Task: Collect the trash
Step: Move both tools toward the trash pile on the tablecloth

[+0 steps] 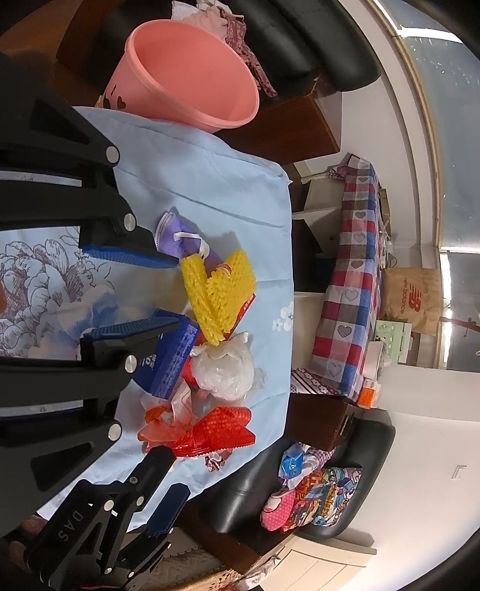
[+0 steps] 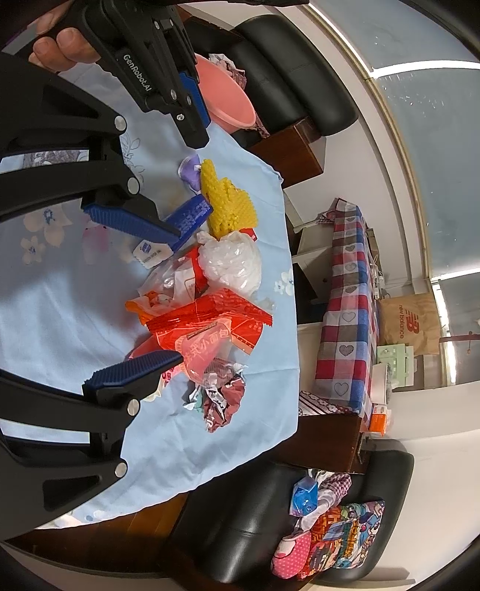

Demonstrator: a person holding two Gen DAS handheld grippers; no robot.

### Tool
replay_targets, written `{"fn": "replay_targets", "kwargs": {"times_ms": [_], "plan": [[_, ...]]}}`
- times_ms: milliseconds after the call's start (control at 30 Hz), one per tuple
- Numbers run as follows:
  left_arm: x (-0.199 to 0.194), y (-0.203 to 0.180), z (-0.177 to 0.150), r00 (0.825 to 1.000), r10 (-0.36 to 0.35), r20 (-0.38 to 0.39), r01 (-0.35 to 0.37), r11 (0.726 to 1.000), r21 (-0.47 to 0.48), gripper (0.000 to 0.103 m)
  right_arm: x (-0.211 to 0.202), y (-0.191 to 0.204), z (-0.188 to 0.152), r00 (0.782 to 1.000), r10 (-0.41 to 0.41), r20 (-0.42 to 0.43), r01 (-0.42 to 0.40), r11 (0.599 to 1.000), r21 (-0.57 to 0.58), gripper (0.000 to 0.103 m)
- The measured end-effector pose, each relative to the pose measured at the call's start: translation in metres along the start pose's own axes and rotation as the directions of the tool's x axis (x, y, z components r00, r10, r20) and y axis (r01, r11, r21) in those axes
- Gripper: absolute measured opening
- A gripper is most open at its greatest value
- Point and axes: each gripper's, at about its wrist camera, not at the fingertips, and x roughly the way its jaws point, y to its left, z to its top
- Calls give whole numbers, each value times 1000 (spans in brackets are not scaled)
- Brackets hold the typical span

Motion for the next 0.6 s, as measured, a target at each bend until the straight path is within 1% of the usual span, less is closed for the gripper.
{"fn": "replay_targets", "kwargs": {"times_ms": [600], "plan": [[1, 0, 0, 999, 32, -14, -32, 999, -3, 27, 5, 0, 2, 1000, 20, -19, -20, 1000, 5, 61]]}}
